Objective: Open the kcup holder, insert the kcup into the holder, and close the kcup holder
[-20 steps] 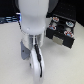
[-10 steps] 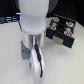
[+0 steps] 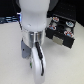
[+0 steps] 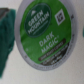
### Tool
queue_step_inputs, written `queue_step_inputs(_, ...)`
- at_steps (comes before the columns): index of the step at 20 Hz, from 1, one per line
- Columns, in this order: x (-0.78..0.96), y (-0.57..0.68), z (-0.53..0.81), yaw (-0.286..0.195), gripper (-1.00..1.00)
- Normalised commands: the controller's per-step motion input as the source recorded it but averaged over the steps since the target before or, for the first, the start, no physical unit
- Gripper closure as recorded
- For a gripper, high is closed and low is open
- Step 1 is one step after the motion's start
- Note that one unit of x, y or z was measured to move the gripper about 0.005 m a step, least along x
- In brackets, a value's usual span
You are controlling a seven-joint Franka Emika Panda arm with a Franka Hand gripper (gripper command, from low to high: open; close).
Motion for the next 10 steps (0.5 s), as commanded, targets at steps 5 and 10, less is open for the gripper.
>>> queue_step_inputs(5, 0.04, 0.20, 0.42, -0.009, 1.00)
queue_step_inputs(10, 0.05, 0.39, 0.78, 0.006, 1.00)
